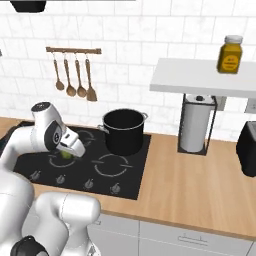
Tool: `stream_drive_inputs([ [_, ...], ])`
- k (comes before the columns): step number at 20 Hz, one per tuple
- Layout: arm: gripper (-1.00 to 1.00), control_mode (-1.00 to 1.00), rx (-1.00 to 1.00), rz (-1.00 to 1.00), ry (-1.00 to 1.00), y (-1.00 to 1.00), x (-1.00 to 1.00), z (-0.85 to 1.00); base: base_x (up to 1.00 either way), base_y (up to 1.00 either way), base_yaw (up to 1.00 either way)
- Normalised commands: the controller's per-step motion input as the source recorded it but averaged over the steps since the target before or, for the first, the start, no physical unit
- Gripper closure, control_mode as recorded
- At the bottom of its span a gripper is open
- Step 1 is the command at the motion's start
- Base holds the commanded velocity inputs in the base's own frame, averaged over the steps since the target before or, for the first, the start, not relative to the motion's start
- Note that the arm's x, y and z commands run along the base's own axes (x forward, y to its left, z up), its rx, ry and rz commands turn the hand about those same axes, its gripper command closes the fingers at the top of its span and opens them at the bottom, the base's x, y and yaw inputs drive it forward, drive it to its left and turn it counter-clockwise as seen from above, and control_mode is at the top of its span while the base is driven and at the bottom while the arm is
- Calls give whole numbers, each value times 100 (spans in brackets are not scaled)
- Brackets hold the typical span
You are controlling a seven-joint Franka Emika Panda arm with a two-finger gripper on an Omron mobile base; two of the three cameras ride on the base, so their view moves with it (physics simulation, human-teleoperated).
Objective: Put the onion and lime in the pot. Retrieve the spatula and lightly stir the vegetables in the pot.
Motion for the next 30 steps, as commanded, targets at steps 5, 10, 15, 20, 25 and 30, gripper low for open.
stream_drive_inputs([
  [5,100,-100,0,-5,-3,-51,63,49,0,0,0],
  [10,100,-100,-5,-2,-16,-35,66,83,0,0,0],
  [15,100,-100,-3,0,-1,-30,100,34,0,0,0],
  [20,100,-100,-2,0,0,-27,100,6,0,0,0],
  [25,100,-100,-1,0,7,-30,100,-47,0,0,0],
  [30,100,-100,0,0,10,-35,95,-62,0,0,0],
])
